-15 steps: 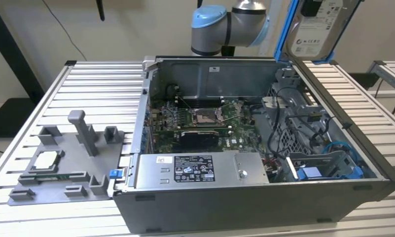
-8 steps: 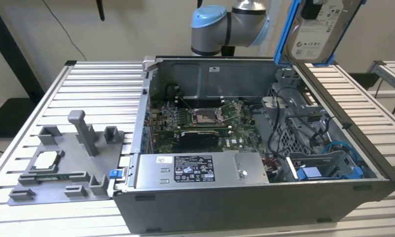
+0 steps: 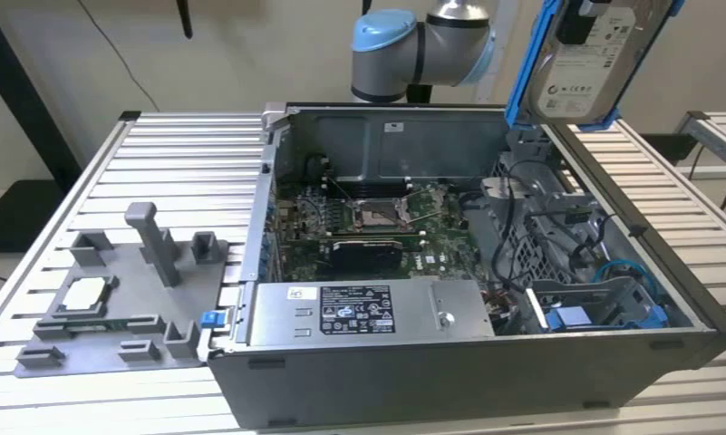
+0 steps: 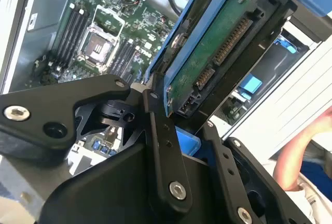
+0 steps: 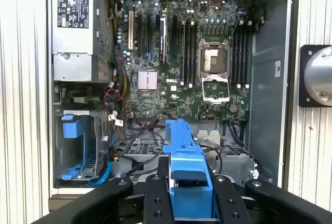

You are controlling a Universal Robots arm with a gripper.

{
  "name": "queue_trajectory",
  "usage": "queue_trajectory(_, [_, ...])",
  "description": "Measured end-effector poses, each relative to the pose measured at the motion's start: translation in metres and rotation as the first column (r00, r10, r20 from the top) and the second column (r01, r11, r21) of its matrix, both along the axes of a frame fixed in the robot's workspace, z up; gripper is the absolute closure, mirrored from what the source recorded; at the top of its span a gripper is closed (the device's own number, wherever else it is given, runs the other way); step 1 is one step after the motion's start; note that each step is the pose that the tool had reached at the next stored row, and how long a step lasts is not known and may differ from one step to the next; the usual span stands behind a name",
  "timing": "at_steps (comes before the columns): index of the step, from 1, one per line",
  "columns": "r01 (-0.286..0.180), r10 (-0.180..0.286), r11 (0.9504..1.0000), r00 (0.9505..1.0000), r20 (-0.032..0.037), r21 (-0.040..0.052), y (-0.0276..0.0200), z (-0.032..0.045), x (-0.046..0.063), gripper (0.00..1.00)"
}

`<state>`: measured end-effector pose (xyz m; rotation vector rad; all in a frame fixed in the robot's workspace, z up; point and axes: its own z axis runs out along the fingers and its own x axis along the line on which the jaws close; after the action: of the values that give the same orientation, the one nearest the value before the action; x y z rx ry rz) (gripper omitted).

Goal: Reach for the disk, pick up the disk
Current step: 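Pick up the disk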

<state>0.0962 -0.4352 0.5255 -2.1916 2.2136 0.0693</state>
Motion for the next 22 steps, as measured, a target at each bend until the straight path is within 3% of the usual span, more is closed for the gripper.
queue_trajectory(10, [0.002, -0.002, 1.0, 1.0, 0.0, 0.0001, -0.0093, -0.0035, 0.0, 1.0])
queue_trajectory(22, [0.006, -0.006, 1.0, 1.0, 0.0, 0.0001, -0.016, -0.0071, 0.0, 1.0])
